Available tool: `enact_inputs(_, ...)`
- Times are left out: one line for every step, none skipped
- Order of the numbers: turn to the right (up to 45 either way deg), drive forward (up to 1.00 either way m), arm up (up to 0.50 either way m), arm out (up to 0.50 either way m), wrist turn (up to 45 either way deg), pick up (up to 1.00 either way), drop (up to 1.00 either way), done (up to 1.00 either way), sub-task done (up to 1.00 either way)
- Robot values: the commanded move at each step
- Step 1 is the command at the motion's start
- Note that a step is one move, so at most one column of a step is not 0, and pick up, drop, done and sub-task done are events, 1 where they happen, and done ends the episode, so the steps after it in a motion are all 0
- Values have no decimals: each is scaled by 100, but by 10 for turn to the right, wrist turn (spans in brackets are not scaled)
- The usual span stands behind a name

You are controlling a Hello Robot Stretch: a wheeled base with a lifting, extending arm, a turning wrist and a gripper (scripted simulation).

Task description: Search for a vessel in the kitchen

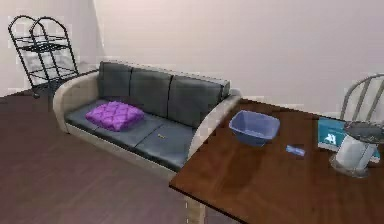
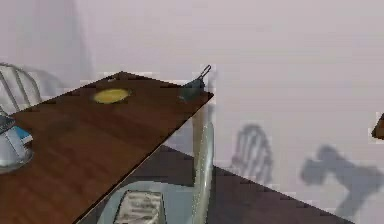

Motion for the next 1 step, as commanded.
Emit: enact_inputs(-450,0,0,0,0,0,0,0,0)
